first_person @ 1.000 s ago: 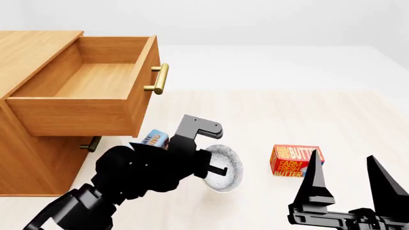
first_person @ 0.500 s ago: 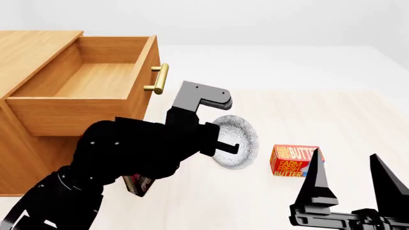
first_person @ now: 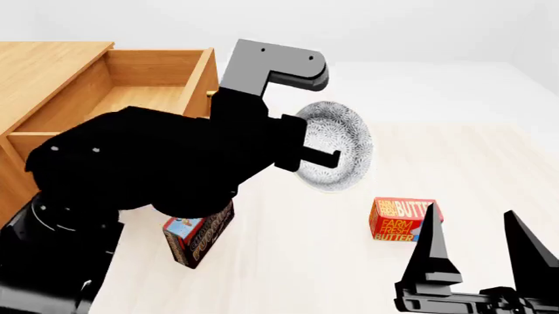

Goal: Put the bowl in the top drawer of the cabinet.

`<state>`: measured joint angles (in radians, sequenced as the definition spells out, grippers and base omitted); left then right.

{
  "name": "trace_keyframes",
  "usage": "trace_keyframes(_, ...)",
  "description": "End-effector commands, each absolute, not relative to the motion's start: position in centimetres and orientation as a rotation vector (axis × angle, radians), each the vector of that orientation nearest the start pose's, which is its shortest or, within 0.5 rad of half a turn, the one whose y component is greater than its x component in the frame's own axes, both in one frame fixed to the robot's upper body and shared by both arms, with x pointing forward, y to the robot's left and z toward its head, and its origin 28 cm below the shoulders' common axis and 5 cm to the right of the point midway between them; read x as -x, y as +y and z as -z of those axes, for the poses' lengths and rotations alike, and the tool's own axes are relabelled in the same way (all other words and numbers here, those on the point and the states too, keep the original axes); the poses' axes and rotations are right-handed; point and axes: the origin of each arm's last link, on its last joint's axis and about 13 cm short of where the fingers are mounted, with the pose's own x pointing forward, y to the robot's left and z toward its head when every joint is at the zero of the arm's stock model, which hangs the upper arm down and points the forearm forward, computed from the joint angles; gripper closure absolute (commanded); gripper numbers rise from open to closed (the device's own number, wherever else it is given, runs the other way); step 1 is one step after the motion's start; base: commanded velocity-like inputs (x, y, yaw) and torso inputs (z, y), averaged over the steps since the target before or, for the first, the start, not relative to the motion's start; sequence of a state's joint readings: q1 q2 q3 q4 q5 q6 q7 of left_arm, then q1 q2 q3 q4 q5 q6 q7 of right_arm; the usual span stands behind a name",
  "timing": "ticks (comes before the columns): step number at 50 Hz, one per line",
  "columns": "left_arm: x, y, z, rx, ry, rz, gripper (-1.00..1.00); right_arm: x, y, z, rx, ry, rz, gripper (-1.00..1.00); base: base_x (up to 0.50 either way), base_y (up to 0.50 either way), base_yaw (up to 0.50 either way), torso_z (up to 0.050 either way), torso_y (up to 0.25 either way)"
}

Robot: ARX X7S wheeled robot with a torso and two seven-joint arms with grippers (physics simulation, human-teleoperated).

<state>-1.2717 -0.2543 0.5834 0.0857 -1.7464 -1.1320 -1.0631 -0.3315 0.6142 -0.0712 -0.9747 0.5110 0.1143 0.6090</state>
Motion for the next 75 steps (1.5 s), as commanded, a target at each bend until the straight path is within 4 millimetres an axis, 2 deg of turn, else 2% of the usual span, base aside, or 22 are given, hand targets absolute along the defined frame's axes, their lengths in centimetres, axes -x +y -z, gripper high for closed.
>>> trace_keyframes(1,-25.3,13.4,-33.4,-0.066,0.248,0.416,1.0,-11.4,-12.2,-15.5,-0.107,-0.333,0.033,-1.0,0.0,0.0,0.0,0.0,0.0)
trace_keyframes(27,-23.8,17.0,-40.0,-0.031,0.107,0.284,1.0,-11.4,-12.2,-15.8,-0.1,-0.335,0.031,-1.0,0.0,0.0,0.0,0.001,0.0)
trace_keyframes(40,-23.5,19.5,-41.6,0.014,0.081,0.208,1.0,-11.3,-12.1,-16.2,-0.094,-0.341,0.03,-1.0,0.0,0.0,0.0,0.0,0.001)
trace_keyframes(46,-23.6,20.7,-41.8,0.024,0.076,0.159,1.0,-11.3,-12.1,-16.3,-0.092,-0.343,0.028,-1.0,0.0,0.0,0.0,0.0,0.0)
trace_keyframes(59,-25.0,23.2,-40.4,0.044,0.115,0.034,1.0,-11.3,-12.0,-16.0,-0.096,-0.338,0.024,-1.0,0.0,0.0,0.0,0.0,0.0)
trace_keyframes(75,-26.7,24.5,-38.7,0.023,0.11,-0.116,1.0,-11.3,-12.0,-15.7,-0.099,-0.337,0.023,-1.0,0.0,0.0,0.0,0.0,0.001)
